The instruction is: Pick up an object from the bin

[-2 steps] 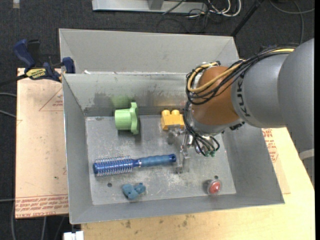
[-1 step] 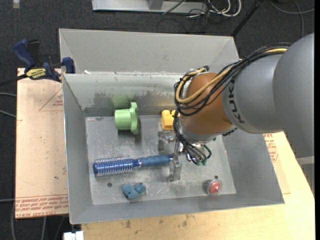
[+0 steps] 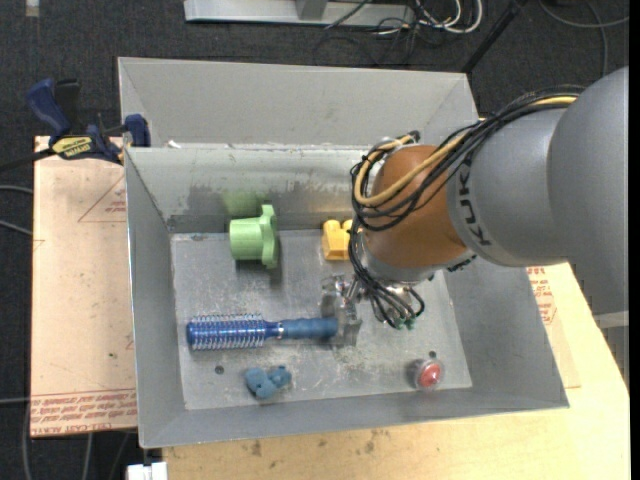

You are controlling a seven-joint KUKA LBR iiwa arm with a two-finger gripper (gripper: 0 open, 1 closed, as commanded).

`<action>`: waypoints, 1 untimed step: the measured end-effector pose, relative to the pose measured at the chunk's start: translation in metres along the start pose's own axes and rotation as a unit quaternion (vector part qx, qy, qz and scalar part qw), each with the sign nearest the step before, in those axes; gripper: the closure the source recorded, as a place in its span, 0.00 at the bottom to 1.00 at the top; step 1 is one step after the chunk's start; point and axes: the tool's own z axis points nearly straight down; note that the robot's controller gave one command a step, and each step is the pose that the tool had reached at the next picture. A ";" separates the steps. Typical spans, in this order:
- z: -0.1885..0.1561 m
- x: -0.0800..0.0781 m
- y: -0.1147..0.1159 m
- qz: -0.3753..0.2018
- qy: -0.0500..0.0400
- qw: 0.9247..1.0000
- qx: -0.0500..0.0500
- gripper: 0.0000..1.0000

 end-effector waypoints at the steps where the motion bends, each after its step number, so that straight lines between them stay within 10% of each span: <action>1: -0.004 0.004 -0.024 -0.001 0.000 1.000 0.000 1.00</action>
Offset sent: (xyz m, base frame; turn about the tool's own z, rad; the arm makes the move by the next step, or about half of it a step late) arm -0.0012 -0.0235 0.0049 -0.0059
